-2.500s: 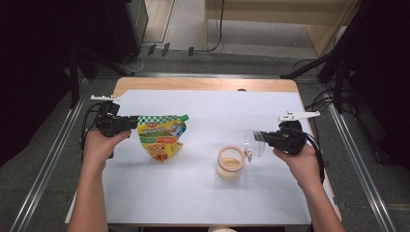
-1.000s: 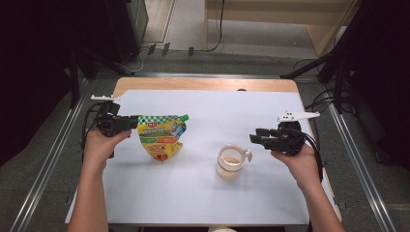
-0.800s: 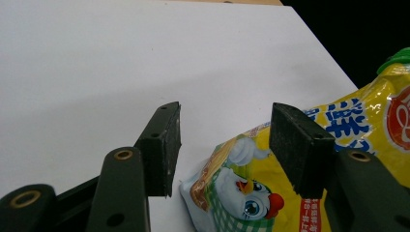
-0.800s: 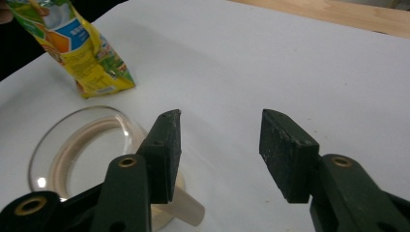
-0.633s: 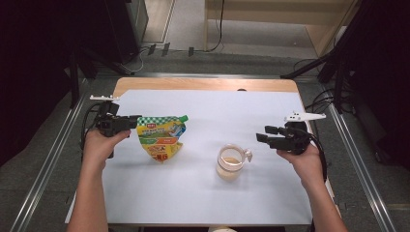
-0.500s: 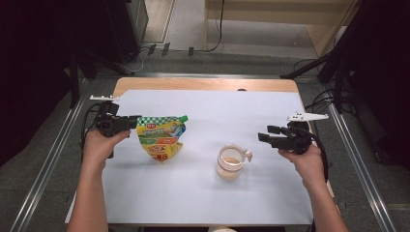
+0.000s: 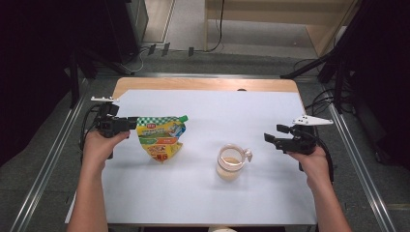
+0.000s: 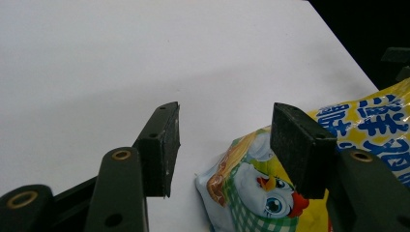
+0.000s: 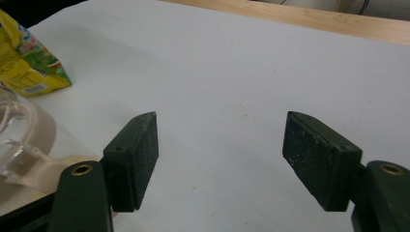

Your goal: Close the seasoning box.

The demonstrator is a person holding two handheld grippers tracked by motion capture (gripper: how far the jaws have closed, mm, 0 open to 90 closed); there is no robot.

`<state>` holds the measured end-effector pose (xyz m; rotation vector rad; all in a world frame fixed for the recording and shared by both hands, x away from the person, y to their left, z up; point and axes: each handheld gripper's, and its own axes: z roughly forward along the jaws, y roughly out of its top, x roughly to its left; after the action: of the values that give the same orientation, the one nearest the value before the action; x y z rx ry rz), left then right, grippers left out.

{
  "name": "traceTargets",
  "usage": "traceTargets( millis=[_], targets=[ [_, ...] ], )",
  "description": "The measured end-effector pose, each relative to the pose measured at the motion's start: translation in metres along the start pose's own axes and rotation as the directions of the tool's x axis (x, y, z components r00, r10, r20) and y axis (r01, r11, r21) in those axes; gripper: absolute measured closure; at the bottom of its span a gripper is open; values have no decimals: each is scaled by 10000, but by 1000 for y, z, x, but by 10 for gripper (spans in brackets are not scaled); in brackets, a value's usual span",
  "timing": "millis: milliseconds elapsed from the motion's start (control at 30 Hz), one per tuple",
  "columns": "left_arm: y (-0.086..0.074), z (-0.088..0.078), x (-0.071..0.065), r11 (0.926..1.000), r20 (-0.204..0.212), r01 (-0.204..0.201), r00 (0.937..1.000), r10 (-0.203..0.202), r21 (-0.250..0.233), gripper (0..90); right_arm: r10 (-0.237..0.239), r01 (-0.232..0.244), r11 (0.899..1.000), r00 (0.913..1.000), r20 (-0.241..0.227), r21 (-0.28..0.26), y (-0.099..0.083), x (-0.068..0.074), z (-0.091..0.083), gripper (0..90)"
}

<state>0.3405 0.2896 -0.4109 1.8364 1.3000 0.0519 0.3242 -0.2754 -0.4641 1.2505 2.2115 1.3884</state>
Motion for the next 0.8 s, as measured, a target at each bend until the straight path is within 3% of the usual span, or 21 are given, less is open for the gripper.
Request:
traceTargets(
  millis=[100,200,367,600,800],
  targets=[
    [-1,1,1,10000,-2,18,10000,-18,9,446,141,-142,9999,9997,204,68,-4,-4,1,271],
    [-1,1,3,10000,16,53,10000,-53,50,446,337,-337,9994,9994,61,95,-8,-9,2,251],
    [-2,1,4,9999,37,101,9999,-101,34,445,415,-426,9988,9982,443,256,-13,-16,4,251],
    [-3,2,7,9998,60,196,9998,-196,-26,442,416,-459,9968,9969,662,652,-19,-16,12,251],
    [-4,3,7,9997,19,240,9997,-240,-47,440,330,-378,9957,9978,575,843,-19,-13,16,251]
  ],
)
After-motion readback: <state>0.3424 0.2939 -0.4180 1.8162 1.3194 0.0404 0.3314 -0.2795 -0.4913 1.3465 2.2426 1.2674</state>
